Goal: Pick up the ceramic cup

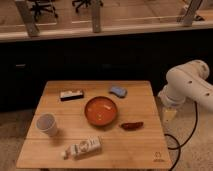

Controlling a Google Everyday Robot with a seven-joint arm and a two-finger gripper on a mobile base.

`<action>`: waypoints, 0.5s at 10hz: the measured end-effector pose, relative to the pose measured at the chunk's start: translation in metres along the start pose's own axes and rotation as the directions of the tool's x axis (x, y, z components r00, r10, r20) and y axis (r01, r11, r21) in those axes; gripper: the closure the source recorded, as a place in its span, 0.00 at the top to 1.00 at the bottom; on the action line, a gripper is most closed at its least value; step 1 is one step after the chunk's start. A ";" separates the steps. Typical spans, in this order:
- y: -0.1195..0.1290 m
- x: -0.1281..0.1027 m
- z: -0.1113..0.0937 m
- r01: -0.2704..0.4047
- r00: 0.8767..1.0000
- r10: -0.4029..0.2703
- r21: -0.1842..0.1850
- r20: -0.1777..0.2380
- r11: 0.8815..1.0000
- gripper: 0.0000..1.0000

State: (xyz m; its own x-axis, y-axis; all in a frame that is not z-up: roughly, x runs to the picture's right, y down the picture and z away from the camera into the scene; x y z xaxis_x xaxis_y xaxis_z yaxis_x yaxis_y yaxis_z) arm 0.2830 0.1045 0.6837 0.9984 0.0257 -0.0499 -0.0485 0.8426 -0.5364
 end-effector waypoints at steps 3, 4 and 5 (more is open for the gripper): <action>-0.005 -0.037 -0.013 0.084 0.996 -0.084 0.021 -0.014 0.996 0.80; -0.006 -0.050 -0.016 0.107 0.994 -0.107 0.026 -0.017 0.994 0.80; -0.007 -0.060 -0.019 0.129 0.991 -0.128 0.032 -0.023 0.991 0.80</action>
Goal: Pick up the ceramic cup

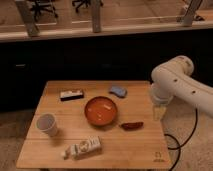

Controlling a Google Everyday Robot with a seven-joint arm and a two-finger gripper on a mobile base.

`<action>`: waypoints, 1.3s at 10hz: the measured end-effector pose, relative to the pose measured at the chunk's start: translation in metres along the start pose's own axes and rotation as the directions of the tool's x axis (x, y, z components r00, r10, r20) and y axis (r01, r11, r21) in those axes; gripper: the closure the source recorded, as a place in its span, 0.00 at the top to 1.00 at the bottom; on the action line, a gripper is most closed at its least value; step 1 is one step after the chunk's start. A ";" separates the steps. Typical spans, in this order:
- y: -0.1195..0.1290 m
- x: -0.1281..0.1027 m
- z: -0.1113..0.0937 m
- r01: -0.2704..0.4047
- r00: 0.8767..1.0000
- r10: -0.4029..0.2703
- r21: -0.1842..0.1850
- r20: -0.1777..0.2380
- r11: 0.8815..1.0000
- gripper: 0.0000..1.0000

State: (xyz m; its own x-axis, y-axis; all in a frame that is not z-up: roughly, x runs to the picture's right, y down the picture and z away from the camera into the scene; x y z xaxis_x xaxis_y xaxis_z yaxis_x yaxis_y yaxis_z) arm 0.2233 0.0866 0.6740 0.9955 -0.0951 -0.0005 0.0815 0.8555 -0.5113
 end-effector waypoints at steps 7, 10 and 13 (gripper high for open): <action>-0.021 -0.060 -0.018 0.173 0.985 -0.171 0.058 -0.027 0.983 0.80; -0.028 -0.091 -0.026 0.251 0.968 -0.249 0.081 -0.040 0.964 0.80; -0.034 -0.128 -0.032 0.337 0.941 -0.333 0.099 -0.057 0.936 0.80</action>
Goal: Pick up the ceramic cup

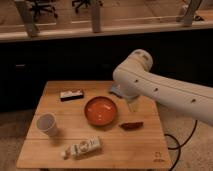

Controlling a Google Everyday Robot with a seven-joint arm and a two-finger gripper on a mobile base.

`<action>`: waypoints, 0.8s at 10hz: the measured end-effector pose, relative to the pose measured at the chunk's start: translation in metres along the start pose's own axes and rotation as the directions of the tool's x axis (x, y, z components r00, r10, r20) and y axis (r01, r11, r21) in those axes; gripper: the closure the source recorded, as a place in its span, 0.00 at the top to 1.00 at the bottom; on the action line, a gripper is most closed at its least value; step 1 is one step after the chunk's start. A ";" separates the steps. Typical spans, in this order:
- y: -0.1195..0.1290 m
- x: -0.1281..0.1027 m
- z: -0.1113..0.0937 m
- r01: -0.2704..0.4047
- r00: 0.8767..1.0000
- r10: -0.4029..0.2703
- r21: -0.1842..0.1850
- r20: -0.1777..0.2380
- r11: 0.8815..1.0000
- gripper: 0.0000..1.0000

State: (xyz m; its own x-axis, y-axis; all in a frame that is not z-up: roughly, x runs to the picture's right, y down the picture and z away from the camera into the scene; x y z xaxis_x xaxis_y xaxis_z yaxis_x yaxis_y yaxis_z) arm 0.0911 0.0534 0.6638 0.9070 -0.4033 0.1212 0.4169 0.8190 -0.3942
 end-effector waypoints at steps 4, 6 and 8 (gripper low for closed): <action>-0.018 -0.040 -0.003 0.136 0.991 -0.136 0.021 -0.013 0.990 0.80; -0.031 -0.066 -0.007 0.197 0.980 -0.197 0.033 -0.015 0.980 0.80; -0.044 -0.094 -0.011 0.259 0.966 -0.258 0.043 -0.015 0.965 0.80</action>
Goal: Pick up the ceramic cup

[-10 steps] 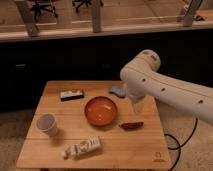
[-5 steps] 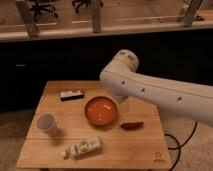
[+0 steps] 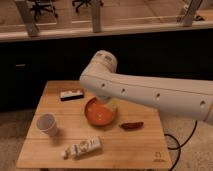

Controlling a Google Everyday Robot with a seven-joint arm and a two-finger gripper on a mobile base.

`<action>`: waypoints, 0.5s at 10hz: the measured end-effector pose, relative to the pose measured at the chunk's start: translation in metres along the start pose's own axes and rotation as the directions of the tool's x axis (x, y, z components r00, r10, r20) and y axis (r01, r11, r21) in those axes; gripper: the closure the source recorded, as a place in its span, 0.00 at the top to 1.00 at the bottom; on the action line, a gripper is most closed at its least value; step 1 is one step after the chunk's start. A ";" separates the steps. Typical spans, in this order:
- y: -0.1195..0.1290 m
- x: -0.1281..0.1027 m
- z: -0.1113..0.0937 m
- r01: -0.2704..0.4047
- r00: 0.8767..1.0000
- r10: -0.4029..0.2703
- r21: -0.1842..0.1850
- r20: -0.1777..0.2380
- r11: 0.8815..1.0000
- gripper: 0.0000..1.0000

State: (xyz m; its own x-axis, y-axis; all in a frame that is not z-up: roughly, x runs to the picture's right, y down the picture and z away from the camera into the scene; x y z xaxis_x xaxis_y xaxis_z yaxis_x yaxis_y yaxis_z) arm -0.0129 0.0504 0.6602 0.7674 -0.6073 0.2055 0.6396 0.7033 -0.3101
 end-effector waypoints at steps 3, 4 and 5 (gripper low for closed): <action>-0.016 -0.021 -0.004 0.068 0.998 -0.068 0.012 0.011 0.998 0.80; -0.028 -0.035 -0.006 0.098 0.995 -0.098 0.023 0.018 0.995 0.80; -0.035 -0.043 -0.007 0.122 0.992 -0.123 0.032 0.022 0.992 0.80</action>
State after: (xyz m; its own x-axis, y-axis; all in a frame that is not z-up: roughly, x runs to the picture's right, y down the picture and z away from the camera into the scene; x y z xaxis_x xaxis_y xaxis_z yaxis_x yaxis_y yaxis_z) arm -0.0684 0.0491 0.6553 0.6836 -0.6812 0.2621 0.7298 0.6352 -0.2528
